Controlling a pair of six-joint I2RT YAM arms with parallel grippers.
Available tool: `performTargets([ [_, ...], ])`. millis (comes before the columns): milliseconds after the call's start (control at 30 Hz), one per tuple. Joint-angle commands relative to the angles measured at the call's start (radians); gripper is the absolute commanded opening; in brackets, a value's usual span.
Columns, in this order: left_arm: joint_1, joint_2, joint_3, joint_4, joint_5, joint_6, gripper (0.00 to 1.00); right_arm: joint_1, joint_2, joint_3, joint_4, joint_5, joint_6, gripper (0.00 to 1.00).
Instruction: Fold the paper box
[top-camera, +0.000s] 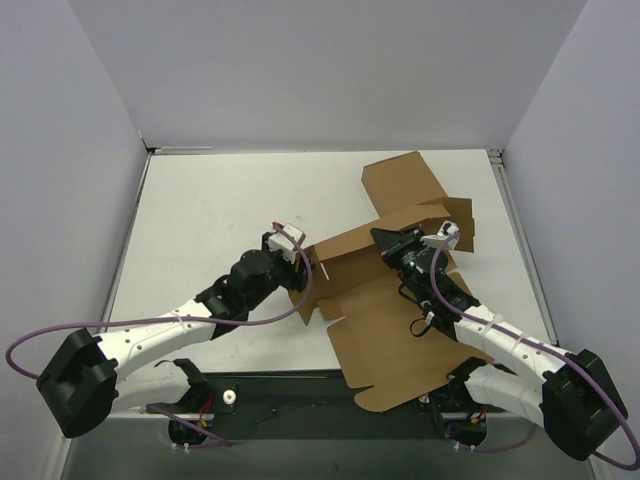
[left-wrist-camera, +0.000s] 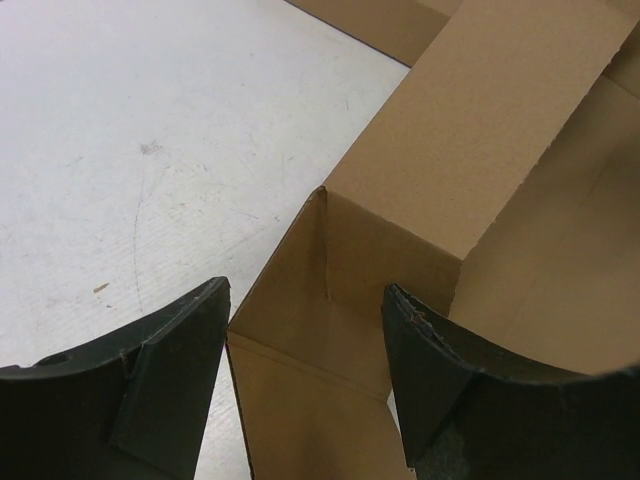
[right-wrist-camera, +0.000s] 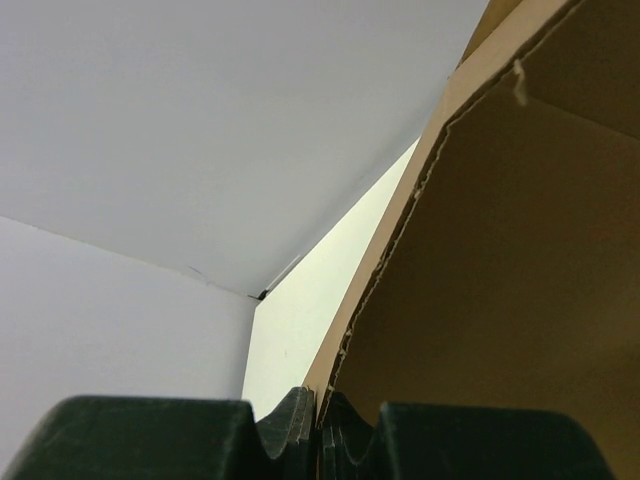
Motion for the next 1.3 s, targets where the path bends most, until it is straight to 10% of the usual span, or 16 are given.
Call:
performTargets([
  [0, -0.013, -0.031, -0.017, 0.116, -0.012, -0.023, 0.73, 0.009, 0.002, -0.004, -0.042, -0.037, -0.063, 0.00],
  [667, -0.061, 0.078, 0.004, 0.219, 0.064, -0.040, 0.73, 0.009, 0.034, -0.011, -0.009, -0.042, -0.051, 0.00],
  [1267, 0.254, -0.400, -0.100, -0.085, 0.114, -0.201, 0.79, -0.001, 0.008, -0.022, -0.020, -0.039, -0.048, 0.00],
])
